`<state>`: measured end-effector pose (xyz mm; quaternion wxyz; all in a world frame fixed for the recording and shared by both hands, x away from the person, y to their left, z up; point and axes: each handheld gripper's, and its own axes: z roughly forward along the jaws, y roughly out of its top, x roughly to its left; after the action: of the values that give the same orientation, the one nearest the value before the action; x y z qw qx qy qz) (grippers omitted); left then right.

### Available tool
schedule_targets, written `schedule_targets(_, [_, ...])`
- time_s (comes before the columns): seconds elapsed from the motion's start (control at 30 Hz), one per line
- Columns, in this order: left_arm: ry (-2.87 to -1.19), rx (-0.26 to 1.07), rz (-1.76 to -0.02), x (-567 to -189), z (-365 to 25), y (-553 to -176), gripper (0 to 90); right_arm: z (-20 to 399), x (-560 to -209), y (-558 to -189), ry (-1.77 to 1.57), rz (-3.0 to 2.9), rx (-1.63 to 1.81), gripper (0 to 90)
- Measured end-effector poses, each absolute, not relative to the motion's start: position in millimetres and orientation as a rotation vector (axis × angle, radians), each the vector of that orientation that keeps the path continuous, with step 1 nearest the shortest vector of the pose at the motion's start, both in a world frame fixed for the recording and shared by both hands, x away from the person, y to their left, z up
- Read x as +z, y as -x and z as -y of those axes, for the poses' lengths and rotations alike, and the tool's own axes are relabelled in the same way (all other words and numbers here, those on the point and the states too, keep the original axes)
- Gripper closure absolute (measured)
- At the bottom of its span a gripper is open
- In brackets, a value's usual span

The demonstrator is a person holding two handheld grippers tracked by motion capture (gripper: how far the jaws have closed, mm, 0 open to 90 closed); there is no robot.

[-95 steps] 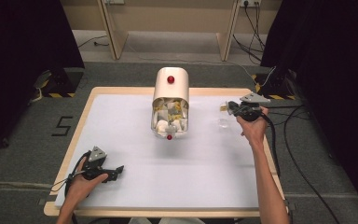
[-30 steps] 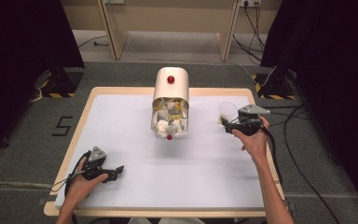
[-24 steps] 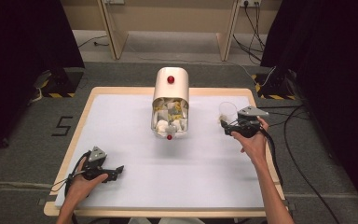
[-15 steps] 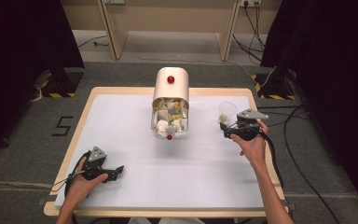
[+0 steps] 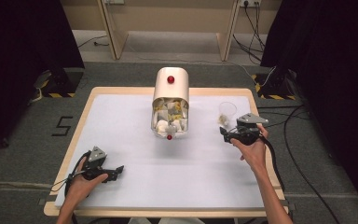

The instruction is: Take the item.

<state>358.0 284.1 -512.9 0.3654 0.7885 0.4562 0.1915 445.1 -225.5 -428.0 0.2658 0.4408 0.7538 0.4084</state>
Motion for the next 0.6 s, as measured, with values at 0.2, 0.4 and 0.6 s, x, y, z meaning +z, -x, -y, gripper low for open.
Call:
schedule_targets(0.2, [-2.028,0.493,-1.173,-512.9,-284.1,-358.0,9.1,224.2,-429.9,-439.7,-1.181,-2.05,1.103,21.6])
schedule_targets(0.4, [-2.028,0.493,-1.173,-512.9,-284.1,-358.0,9.1,222.7,-434.2,-435.6,-1.173,-2.07,1.1,21.5])
schedule_targets(0.6, [-2.028,0.493,-1.173,-512.9,-284.1,-357.9,9.2,221.4,-438.4,-431.1,-1.169,-2.087,1.104,21.4])
